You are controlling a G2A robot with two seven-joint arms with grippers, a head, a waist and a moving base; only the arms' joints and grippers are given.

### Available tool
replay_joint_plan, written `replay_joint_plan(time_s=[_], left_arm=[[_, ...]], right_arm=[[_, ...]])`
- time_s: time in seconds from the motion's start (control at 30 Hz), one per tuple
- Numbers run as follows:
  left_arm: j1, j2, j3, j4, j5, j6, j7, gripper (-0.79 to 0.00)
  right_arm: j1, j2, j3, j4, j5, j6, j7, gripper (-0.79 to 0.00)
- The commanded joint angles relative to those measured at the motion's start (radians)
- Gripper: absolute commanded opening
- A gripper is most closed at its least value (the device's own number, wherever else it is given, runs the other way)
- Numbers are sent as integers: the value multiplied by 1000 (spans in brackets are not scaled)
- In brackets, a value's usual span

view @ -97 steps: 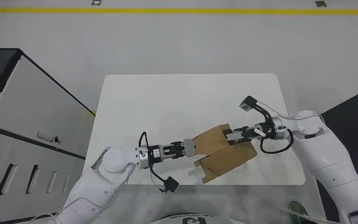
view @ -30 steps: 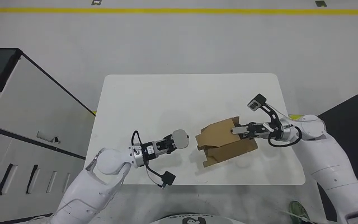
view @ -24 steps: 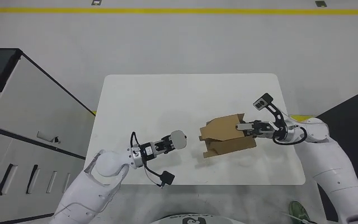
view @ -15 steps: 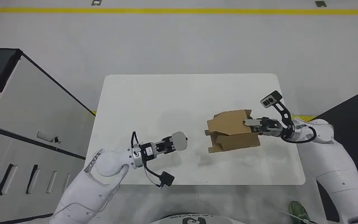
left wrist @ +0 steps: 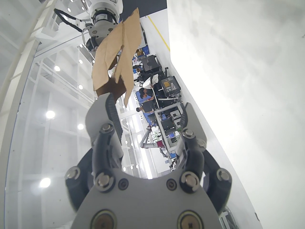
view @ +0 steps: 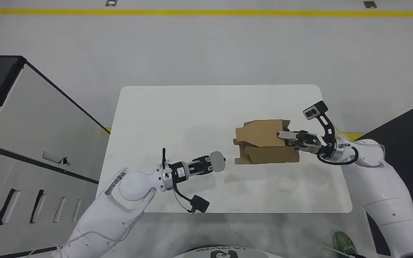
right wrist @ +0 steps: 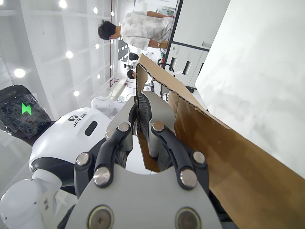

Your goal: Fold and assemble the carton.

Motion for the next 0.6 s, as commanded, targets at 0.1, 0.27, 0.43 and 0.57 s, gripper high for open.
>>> replay_joint_plan(time_s=[0.1, 0.27, 0.43, 0.57], left_arm=[[-8, 0, 4, 1, 0, 0, 1, 0], [-7, -3, 18, -5, -19, 30, -6, 0], [-19, -6, 31, 6, -58, 52, 4, 0], [-34, -8, 46, 15, -48, 39, 10, -92]], right_arm=[[2, -1, 3, -9, -4, -15, -3, -785], [-8, -2, 2, -26, -58, -3, -48, -785], [-21, -4, 12, -32, -73, 3, -69, -785], [-24, -7, 12, -34, -73, 10, -66, -785]])
